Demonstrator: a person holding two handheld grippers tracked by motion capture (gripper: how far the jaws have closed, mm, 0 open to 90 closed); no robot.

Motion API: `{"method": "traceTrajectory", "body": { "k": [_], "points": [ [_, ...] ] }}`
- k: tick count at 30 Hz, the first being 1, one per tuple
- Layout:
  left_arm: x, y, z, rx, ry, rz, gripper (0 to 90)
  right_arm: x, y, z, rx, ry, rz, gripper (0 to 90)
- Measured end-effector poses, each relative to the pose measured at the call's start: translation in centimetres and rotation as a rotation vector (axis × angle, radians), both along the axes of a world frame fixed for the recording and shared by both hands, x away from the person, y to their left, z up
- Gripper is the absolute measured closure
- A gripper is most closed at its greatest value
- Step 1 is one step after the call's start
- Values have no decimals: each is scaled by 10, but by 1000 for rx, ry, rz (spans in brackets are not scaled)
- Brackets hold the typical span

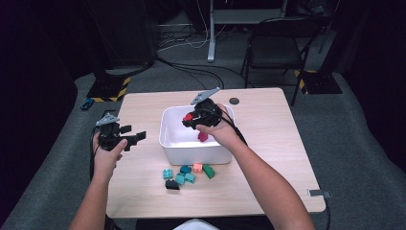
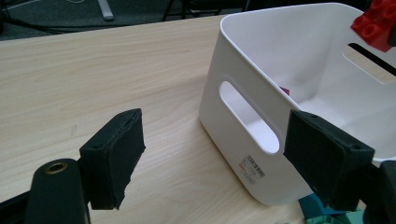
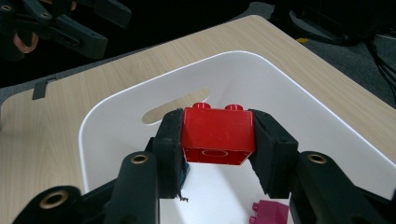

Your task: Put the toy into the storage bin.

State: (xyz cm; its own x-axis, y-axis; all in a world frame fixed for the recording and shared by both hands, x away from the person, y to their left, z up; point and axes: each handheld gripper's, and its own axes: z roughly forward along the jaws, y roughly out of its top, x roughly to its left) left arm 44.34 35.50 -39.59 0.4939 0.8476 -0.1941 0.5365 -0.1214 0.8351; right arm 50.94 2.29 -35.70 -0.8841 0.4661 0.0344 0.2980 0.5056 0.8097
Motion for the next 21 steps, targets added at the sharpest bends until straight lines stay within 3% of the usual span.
{"method": "traceTrajectory", "body": {
  "k": [21],
  "points": [
    [0,0,0,-7,-5,1,199,30,26,-31,-71,44,9,575]
  ]
}}
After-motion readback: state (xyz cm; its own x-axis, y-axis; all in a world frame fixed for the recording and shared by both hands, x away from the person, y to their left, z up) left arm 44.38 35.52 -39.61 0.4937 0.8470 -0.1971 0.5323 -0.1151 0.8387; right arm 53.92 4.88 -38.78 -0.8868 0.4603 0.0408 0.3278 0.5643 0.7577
